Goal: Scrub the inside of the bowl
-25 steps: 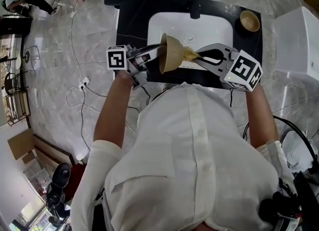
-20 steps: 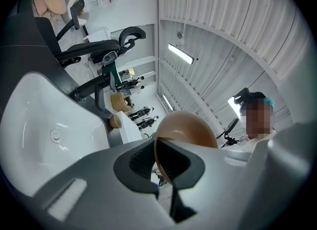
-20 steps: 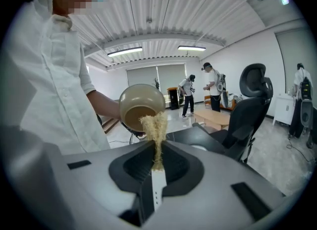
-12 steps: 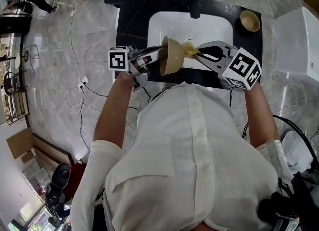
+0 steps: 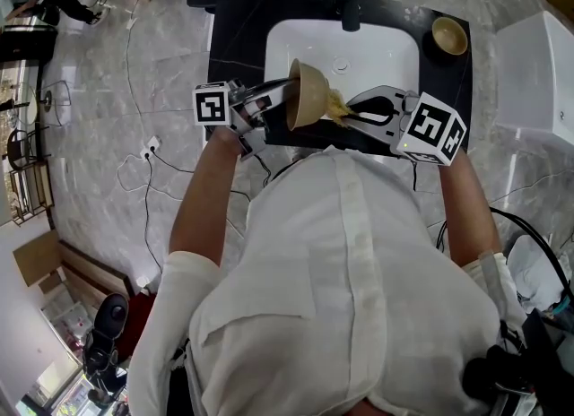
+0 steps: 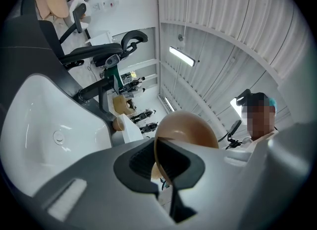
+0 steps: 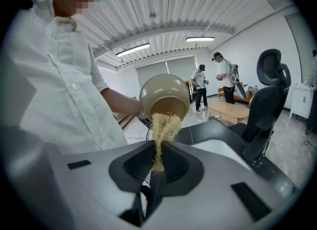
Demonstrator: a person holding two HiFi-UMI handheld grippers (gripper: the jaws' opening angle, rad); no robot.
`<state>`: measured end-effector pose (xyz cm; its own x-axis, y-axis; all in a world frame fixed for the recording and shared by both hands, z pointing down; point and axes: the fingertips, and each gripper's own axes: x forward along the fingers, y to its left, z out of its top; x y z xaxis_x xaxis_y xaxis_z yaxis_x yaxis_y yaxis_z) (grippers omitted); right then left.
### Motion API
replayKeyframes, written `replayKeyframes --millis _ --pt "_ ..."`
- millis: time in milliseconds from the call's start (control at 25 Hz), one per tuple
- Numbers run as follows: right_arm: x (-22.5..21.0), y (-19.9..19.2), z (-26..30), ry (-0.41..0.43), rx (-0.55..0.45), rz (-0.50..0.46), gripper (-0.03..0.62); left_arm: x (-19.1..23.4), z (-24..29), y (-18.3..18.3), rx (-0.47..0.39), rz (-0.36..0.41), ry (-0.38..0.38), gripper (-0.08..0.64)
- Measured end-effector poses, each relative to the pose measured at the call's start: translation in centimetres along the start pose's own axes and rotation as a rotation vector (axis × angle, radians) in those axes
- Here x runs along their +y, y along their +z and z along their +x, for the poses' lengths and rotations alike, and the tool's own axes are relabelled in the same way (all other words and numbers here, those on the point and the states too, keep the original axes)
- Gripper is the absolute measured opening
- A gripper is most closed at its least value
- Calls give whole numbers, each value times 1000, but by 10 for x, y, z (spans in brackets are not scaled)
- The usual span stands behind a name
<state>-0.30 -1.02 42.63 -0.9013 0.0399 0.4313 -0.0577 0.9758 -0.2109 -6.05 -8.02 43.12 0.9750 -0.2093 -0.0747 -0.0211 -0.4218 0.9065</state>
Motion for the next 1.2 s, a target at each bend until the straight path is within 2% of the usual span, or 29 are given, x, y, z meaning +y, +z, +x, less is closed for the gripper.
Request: replayKeyframes --millis 120,240,440,600,720,880,1000,1200 --pt "5 5 -5 33 -35 8 34 2 -1 0 -15 -29 -1 11" --pt "1 11 -15 28 -86 34 34 5 -2 -2 -13 -41 8 11" --pt "-19 18 -26 -40 -137 69 34 3 0 -5 -8 -53 -9 11" --pt "-37 13 -26 -107 -124 93 34 0 7 -8 7 -54 -28 11" --pt "-41 8 -21 -121 -106 109 34 -1 7 -8 11 -42 -24 11" --pt "-36 4 -11 -92 -96 143 34 -2 5 -2 -10 -12 -25 11" --pt "-24 0 -1 -53 -77 148 34 -9 7 0 -44 -49 -56 11" --pt "-3 -2 5 14 -62 123 34 -4 2 2 -65 -55 -33 11"
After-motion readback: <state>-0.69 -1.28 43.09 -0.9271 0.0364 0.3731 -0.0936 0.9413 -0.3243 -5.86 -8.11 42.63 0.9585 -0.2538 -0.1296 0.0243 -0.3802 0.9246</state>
